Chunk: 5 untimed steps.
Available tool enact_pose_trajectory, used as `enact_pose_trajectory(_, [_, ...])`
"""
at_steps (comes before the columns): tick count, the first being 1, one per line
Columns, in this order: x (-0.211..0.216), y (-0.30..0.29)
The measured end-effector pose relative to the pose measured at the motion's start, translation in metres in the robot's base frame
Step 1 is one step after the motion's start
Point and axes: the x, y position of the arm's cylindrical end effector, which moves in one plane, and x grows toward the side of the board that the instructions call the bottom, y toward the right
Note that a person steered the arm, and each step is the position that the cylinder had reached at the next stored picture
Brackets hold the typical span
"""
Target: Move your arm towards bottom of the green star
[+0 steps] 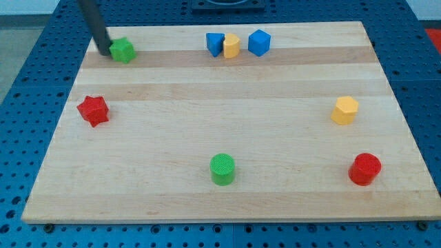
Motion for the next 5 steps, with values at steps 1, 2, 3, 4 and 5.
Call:
enact_pose_trajectory(1, [0.0,0.065])
enact_pose_trajectory(2, [0.0,0.122])
enact_pose_trajectory(3, [0.0,0.158])
enact_pose_trajectory(4, [-0.004,0.147])
enact_pose_trajectory(5, [0.005,0.096])
